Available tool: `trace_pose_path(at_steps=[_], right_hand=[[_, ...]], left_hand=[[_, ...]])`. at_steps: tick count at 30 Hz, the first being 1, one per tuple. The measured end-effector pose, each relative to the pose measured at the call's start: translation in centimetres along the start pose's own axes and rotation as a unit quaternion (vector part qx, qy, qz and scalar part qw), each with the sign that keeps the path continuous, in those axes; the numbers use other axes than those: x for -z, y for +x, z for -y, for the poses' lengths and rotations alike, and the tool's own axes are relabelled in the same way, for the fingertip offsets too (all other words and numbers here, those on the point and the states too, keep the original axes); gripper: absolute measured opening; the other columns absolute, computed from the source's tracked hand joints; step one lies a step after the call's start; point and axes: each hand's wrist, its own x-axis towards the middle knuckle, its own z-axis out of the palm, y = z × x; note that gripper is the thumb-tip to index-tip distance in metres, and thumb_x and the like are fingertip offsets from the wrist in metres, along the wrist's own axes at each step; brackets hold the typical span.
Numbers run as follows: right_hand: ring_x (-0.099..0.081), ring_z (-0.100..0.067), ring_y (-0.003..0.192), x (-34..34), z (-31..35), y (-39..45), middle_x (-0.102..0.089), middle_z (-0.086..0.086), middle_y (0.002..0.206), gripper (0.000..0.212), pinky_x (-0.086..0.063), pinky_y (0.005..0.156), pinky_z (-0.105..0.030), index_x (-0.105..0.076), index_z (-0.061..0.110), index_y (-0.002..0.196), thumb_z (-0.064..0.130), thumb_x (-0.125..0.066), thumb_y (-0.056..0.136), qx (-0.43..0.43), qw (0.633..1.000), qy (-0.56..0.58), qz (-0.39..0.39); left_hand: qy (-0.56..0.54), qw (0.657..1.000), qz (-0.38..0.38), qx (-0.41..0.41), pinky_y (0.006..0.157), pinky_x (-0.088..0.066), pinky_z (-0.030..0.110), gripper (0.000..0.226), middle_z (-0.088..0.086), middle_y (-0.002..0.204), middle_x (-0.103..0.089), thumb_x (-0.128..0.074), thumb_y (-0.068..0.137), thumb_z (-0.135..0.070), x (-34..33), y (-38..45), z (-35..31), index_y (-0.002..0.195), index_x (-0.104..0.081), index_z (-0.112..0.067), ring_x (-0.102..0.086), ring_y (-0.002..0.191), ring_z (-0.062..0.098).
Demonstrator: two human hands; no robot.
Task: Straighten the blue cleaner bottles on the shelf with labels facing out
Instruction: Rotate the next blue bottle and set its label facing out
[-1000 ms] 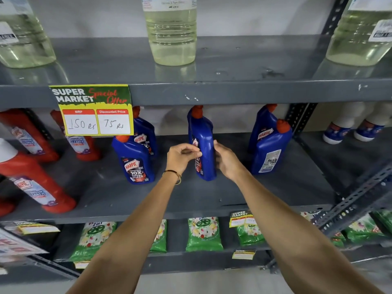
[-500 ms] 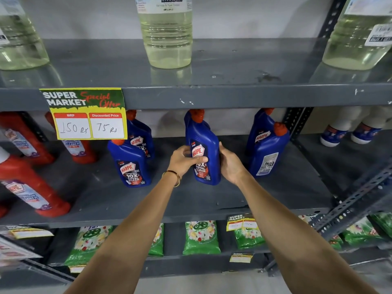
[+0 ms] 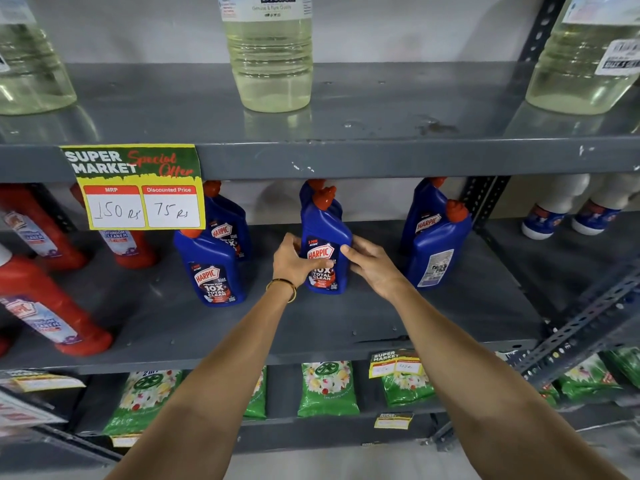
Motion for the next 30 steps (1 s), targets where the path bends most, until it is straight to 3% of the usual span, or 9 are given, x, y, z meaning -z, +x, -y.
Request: trace_pose_path(at_steps=[8, 13, 20, 25, 28, 30], right_hand=[[-0.061, -0.009, 0.110, 0.3, -1.3, -0.1, -0.063, 0.003, 0.120, 0.044, -0.054, 0.086, -0.024, -0.047, 0.017, 0.134, 0.013, -0.055, 0.091, -0.024, 1.000, -0.019, 0.003], [-0.063, -0.002, 0.102, 0.3, -1.3, -0.3, -0.065, 0.011, 0.113, 0.044, -0.056, 0.077, -0.019, -0.047, 0.019, 0.134, 0.013, -0.055, 0.091, -0.037, 0.999, -0.026, 0.003], [-0.057, -0.004, 0.107, -0.2, -0.9, -0.9, -0.060, 0.010, 0.117, 0.045, -0.051, 0.074, -0.017, -0.045, 0.022, 0.135, 0.017, -0.055, 0.091, -0.050, 0.997, -0.060, -0.018], [-0.046, -0.013, 0.125, -0.1, -1.1, -1.5, -0.049, 0.000, 0.139, 0.049, -0.040, 0.095, -0.031, -0.038, 0.020, 0.140, 0.025, -0.051, 0.093, -0.079, 0.989, -0.104, -0.065], [-0.041, -0.021, 0.134, 0.2, -1.9, -2.1, -0.042, -0.007, 0.146, 0.052, -0.038, 0.107, -0.036, -0.036, 0.014, 0.141, 0.028, -0.051, 0.093, -0.088, 0.978, -0.115, -0.149], [-0.043, -0.022, 0.132, 0.5, -2.5, -2.7, -0.044, -0.009, 0.145, 0.052, -0.037, 0.107, -0.032, -0.038, 0.012, 0.140, 0.029, -0.052, 0.093, -0.087, 0.967, -0.121, -0.207]], left_hand=[[-0.003, 1.000, 0.007, 0.022, 0.063, -0.050, 0.024, 0.054, 0.006, 0.095, -0.060, -0.085, 0.056, -0.016, -0.6, 0.0, 2.1, 0.090, -0.044, -0.010, -0.060, 0.084, 0.019], [-0.010, 0.999, 0.001, 0.032, 0.066, -0.051, 0.027, 0.055, 0.008, 0.099, -0.061, -0.085, 0.057, -0.019, -1.0, -0.3, 3.2, 0.091, -0.042, -0.011, -0.061, 0.085, 0.020], [-0.016, 0.998, -0.026, 0.050, 0.072, -0.051, 0.029, 0.056, 0.011, 0.106, -0.063, -0.083, 0.061, -0.023, -1.6, -1.1, 3.1, 0.100, -0.045, -0.010, -0.059, 0.085, 0.018], [0.003, 0.996, -0.065, 0.069, 0.075, -0.051, 0.033, 0.053, 0.015, 0.107, -0.063, -0.080, 0.066, -0.023, -2.0, -2.4, 3.2, 0.103, -0.047, -0.004, -0.061, 0.091, 0.025], [0.004, 0.992, -0.088, 0.093, 0.080, -0.051, 0.038, 0.051, 0.016, 0.106, -0.063, -0.078, 0.067, -0.022, -2.3, -3.5, 3.5, 0.103, -0.048, -0.002, -0.062, 0.095, 0.029], [-0.002, 0.991, -0.084, 0.102, 0.081, -0.051, 0.038, 0.049, 0.015, 0.107, -0.063, -0.078, 0.068, -0.024, -2.9, -4.5, 3.5, 0.101, -0.049, -0.004, -0.061, 0.095, 0.029]])
